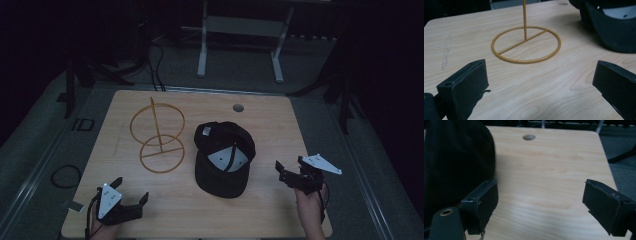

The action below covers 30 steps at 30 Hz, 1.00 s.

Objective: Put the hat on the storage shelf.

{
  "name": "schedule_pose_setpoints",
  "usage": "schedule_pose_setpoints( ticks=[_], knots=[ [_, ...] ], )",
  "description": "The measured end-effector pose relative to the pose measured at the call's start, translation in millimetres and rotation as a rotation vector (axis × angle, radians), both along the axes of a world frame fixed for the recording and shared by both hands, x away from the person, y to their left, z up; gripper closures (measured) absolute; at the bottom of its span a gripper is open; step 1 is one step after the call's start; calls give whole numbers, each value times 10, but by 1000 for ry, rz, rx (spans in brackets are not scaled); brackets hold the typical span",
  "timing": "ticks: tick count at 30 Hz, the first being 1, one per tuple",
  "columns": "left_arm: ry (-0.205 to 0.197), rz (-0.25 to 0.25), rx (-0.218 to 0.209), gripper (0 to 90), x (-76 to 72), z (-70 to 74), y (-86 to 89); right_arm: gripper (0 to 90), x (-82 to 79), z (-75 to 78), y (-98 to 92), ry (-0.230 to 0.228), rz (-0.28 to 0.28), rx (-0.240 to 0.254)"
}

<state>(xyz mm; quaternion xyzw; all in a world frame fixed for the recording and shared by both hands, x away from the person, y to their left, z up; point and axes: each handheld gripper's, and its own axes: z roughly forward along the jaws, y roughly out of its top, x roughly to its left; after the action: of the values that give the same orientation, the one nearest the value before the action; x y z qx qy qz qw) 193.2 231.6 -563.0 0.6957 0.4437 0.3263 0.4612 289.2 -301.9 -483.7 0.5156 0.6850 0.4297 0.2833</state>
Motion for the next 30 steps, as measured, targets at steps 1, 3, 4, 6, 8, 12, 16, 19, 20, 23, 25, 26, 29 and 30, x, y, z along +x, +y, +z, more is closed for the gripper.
schedule_pose_setpoints(
  ticks=[1,3,4,6,8,12,16,19,20,23,25,26,29,30],
  knots=[
    [18,-16,1,4,-5,12,-9,128,8,36,26,-11,-2,8],
    [27,-24,0,4,-8,15,-10,128,19,74,56,-19,-2,12],
    [41,-35,-7,4,-11,17,-10,113,42,156,118,-35,36,29],
    [44,-42,-13,4,-12,19,-4,114,67,221,180,-40,70,39],
    [51,-46,-27,4,-13,29,6,115,92,296,261,-51,98,41],
    [57,-47,-19,4,-14,32,6,133,154,442,432,-65,164,32],
    [56,-53,-18,4,-11,35,3,155,248,544,628,-59,212,4],
    [55,-57,-23,4,-17,41,8,158,334,560,783,-43,235,-21],
    [54,-56,-21,4,-18,42,9,158,368,555,829,-34,247,-28],
    [59,-57,-26,4,-14,40,12,194,473,518,961,-11,253,-59],
    [61,-63,-28,4,-13,41,17,208,541,474,1037,1,240,-90],
    [61,-61,-27,4,-13,41,17,219,573,449,1068,6,234,-105],
    [61,-66,-29,4,-13,42,18,236,646,385,1122,35,223,-127],
    [62,-69,-30,4,-13,44,19,283,700,338,1151,70,211,-139]
  ],
)
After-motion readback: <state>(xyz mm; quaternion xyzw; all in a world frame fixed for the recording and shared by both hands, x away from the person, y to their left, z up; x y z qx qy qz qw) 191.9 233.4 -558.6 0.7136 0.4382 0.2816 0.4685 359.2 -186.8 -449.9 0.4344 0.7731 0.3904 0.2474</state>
